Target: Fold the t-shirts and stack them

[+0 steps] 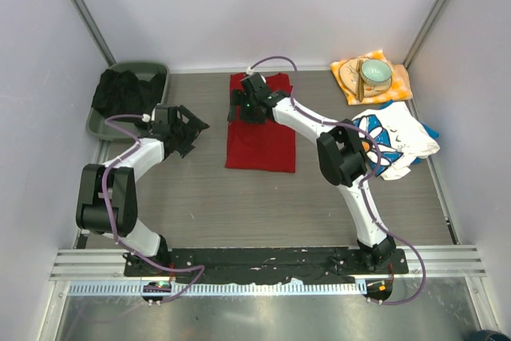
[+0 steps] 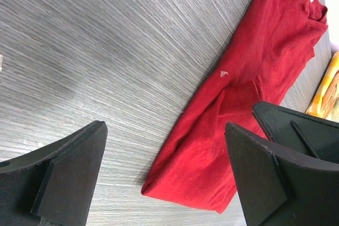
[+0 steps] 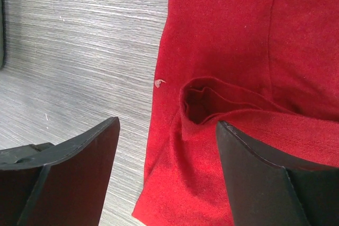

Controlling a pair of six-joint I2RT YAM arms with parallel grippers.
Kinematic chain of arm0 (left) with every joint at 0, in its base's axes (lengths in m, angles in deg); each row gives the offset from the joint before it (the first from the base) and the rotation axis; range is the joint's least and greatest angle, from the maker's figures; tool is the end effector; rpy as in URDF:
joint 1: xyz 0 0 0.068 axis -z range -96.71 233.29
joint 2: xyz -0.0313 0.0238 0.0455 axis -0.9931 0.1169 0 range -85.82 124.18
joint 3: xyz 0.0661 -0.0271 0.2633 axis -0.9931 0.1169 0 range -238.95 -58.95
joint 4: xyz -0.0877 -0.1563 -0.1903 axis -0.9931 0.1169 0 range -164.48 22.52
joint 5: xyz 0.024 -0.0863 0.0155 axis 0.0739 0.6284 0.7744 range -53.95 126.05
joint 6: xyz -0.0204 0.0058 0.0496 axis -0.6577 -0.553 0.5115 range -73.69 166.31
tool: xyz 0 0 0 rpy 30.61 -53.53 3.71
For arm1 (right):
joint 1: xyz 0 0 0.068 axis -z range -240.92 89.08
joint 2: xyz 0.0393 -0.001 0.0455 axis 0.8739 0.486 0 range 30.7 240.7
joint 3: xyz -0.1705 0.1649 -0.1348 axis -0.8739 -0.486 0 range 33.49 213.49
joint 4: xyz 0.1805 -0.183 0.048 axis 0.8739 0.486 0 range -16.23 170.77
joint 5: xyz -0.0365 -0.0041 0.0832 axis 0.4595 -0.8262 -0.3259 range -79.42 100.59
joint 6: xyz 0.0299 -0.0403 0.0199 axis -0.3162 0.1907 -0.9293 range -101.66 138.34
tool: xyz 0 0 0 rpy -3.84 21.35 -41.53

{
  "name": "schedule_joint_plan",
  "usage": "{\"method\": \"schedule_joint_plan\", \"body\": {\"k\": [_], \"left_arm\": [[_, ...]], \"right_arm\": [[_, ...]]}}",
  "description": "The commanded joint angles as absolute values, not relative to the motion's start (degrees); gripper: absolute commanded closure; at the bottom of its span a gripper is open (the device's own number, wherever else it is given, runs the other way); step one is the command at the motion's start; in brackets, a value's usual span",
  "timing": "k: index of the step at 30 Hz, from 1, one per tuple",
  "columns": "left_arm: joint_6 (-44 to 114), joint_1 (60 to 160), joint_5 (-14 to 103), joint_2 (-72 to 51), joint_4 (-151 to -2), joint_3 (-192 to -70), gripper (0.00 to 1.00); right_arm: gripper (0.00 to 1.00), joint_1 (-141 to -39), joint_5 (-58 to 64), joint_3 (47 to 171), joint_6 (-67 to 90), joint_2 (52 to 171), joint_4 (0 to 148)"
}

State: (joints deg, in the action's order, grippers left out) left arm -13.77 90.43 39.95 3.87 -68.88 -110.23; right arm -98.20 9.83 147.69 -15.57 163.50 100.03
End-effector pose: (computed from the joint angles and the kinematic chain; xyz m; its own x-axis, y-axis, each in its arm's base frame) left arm 0.3237 -0.0430 0.1962 -0.4935 -0.8096 -0.3178 -0.5115 0.5657 -0.6468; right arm 0.4202 0.3204 0.2085 -0.8079 0.0860 -0.5831 -0.1958 0.8939 0.4032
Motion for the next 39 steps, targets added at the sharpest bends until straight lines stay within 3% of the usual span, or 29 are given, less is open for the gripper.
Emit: {"method": "schedule_joint_plan", "body": {"k": [1,15,23,29,39], "left_arm": [[-13.8,89.9,41.6,3.7,-72.1,-111.2,0.02],[-14.1,87.6,44.1,4.7,-75.4,-108.5,0.02],[-14.2,87.2,45.0,5.8,-76.3,-108.3,0.02],[-14.4,87.2,45.2,6.1,-76.7,-108.3,0.02],[-14.7,87.2,45.7,5.9,-76.9,-108.0,0.03]], "right_arm": [[0.22,-98.4,10.4,151.3,-14.8,164.0,100.1],[0.38,-98.7,13.7,151.8,-14.3,169.0,100.4],[0.79,-98.7,14.4,151.7,-14.2,169.0,100.6],[0.97,-99.2,15.9,151.4,-13.1,167.2,101.3],[0.99,-101.5,17.6,153.2,-11.9,163.4,101.8]]}}
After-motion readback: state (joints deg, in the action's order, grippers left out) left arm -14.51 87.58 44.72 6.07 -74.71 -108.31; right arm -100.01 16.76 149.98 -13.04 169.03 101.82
